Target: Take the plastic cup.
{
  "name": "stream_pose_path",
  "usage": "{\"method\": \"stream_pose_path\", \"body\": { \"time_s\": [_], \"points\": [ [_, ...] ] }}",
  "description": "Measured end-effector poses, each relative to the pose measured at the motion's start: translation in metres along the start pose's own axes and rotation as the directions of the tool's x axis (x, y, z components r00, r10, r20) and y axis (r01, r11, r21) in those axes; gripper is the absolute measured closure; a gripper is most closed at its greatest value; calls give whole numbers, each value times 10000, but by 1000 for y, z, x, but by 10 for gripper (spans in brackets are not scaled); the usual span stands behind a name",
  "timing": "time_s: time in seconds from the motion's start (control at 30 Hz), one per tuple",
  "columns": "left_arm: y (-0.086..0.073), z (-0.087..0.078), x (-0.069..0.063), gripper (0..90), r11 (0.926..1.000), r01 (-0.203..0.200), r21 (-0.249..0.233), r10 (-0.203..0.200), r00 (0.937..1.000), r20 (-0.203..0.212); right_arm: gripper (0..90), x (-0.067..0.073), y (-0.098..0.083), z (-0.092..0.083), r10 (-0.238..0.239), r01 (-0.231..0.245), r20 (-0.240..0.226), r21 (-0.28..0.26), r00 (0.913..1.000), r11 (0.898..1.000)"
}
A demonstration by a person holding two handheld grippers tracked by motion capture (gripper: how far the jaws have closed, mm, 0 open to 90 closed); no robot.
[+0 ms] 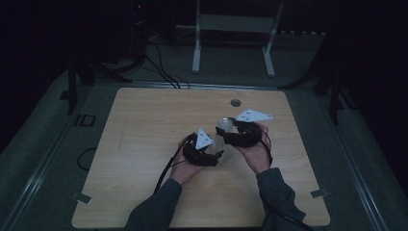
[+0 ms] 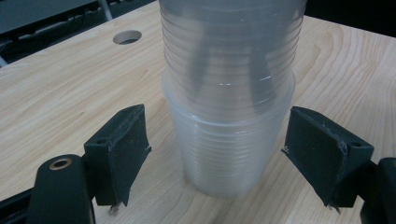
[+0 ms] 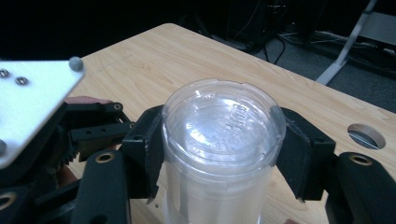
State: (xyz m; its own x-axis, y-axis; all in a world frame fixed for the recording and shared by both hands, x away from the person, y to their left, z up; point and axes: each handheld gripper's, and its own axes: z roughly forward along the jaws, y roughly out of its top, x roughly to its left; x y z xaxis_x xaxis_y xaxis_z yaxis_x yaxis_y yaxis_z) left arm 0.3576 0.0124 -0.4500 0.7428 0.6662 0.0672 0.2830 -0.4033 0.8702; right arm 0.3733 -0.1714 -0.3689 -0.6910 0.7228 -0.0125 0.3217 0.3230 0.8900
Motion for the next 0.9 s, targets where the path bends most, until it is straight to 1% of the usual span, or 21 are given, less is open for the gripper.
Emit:
{"method": "stream_pose_path", "body": {
  "time_s": [0.2, 0.3, 0.5, 0.57, 0.67, 0.7, 0.9],
  "points": [
    [2, 6, -3, 197, 9999, 64, -150, -65, 10000, -75, 396, -1, 0, 1, 40, -41, -45, -93, 10000, 9999],
    [3, 10, -5, 192, 9999, -50, -149, 48, 9999, -131, 397, -1, 0, 1, 69, -71, -103, -127, 9999, 9999],
    [5, 16, -7, 195, 9999, -52, -99, 50, 9998, -213, 397, -1, 0, 3, 90, -92, -169, -112, 9998, 9999],
    [5, 17, -8, 201, 9999, -57, -86, 55, 9997, -238, 397, -1, 1, 2, 38, -40, -158, -95, 9999, 9999],
    [5, 17, -8, 213, 9998, -173, -47, 172, 9995, -268, 396, -2, 2, 1, 12, -13, -131, -96, 9999, 10000],
    [5, 17, -8, 214, 9999, -124, -109, 121, 9996, -256, 396, -2, 3, 0, 8, -10, -124, -103, 9999, 9999],
    [6, 17, -8, 218, 9997, -192, -158, 186, 9991, -389, 395, -2, 6, -2, -6, 5, -95, -166, 10000, 9999]
  ]
}}
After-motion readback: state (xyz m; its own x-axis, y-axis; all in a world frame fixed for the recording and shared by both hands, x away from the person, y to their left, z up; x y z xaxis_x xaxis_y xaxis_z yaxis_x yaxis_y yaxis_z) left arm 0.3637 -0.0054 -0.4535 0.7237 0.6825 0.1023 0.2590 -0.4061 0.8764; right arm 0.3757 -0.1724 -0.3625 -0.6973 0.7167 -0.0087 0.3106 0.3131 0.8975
